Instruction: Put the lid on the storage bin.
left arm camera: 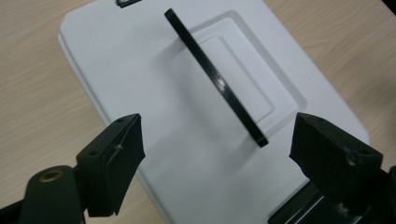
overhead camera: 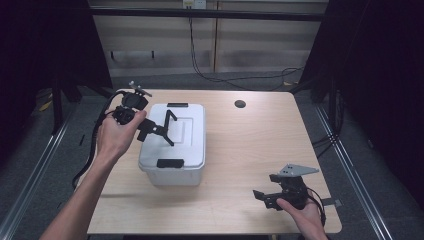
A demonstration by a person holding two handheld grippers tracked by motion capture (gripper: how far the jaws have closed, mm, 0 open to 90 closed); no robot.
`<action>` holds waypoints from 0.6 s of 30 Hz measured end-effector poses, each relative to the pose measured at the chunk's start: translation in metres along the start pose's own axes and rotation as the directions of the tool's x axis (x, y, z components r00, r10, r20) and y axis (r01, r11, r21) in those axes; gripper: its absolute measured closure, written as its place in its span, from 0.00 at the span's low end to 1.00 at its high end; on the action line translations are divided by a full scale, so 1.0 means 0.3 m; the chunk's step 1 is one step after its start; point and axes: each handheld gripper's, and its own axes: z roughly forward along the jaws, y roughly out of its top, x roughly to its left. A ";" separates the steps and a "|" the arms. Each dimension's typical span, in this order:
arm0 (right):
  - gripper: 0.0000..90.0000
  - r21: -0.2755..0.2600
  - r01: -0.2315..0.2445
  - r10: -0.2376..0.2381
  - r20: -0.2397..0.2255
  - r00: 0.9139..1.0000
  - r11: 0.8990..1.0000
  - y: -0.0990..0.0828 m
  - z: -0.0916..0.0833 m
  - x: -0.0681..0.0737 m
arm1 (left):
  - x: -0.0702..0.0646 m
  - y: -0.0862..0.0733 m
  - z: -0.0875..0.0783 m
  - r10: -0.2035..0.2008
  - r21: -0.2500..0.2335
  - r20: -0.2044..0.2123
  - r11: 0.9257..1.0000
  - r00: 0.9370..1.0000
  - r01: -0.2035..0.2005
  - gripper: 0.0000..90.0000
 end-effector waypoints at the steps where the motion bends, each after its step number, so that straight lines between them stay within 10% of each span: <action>1: 0.16 -0.001 0.001 -0.001 0.000 1.000 1.000 0.000 0.000 0.000 | 0.012 -0.014 0.005 -0.003 -0.003 -0.007 1.000 1.000 0.003 0.19; 18: 0.16 -0.004 -0.004 0.004 0.007 1.000 1.000 0.000 -0.002 -0.001 | 0.116 -0.230 -0.056 -0.020 -0.137 0.030 0.990 0.999 0.024 0.19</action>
